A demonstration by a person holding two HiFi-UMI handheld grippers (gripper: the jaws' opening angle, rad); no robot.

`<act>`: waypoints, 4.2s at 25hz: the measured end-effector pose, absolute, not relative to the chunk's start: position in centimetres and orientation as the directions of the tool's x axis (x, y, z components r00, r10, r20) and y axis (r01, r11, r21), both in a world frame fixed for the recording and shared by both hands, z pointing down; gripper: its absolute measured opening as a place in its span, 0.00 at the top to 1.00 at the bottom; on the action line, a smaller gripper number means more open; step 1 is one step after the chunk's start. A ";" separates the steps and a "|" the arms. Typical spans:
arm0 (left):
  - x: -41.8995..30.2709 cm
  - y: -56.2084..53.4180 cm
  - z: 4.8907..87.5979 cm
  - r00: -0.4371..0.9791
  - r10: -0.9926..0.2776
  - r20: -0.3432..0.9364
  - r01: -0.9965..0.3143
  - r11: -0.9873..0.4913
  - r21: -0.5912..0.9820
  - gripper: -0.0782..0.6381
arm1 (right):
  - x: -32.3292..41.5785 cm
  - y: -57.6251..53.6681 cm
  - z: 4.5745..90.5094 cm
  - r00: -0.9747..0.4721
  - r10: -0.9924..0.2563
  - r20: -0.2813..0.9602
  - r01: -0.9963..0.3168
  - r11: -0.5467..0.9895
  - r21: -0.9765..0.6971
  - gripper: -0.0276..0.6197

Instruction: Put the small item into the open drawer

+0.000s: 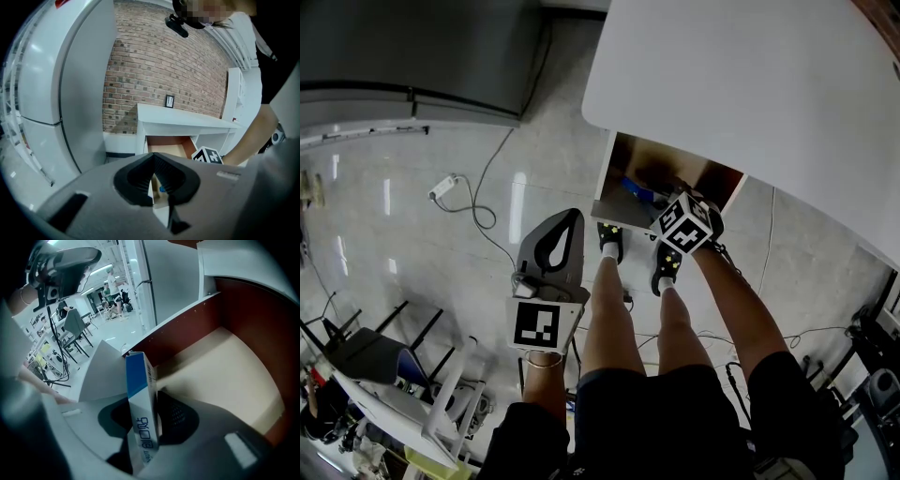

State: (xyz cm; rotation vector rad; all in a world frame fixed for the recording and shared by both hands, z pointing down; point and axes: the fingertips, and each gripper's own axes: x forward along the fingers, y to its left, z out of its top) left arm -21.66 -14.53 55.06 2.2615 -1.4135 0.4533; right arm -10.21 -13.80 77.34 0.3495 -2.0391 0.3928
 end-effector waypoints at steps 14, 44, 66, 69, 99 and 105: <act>-20.9 -14.2 55.0 0.434 -0.758 0.487 -0.899 -0.396 0.185 0.90 | -9.4 -13.6 77.1 -0.469 -0.087 0.879 -0.413 0.901 -0.131 0.73; -17.6 -14.0 52.3 0.467 -0.758 0.456 -0.881 -0.444 0.163 0.90 | -6.9 -16.4 69.0 -0.569 -0.341 0.748 -0.581 0.811 -0.072 0.94; -13.3 -11.8 47.2 0.501 -0.753 0.427 -0.856 -0.502 0.120 0.90 | -2.8 -14.6 53.0 -0.652 -0.619 0.438 -0.752 0.602 -0.269 0.94; -12.6 -11.8 45.8 0.509 -0.753 0.416 -0.850 -0.515 0.109 0.90 | -2.4 -14.4 50.6 -0.655 -0.637 0.405 -0.753 0.596 -0.280 0.94; -8.0 -8.9 35.6 0.555 -0.749 0.362 -0.810 -0.586 0.030 0.90 | 1.7 -10.4 35.8 -0.655 -0.724 0.215 -0.750 0.590 -0.298 0.94; -6.9 -8.7 34.3 0.562 -0.752 0.346 -0.804 -0.594 0.016 0.90 | 2.4 -9.8 34.4 -0.657 -0.729 0.194 -0.747 0.594 -0.299 0.94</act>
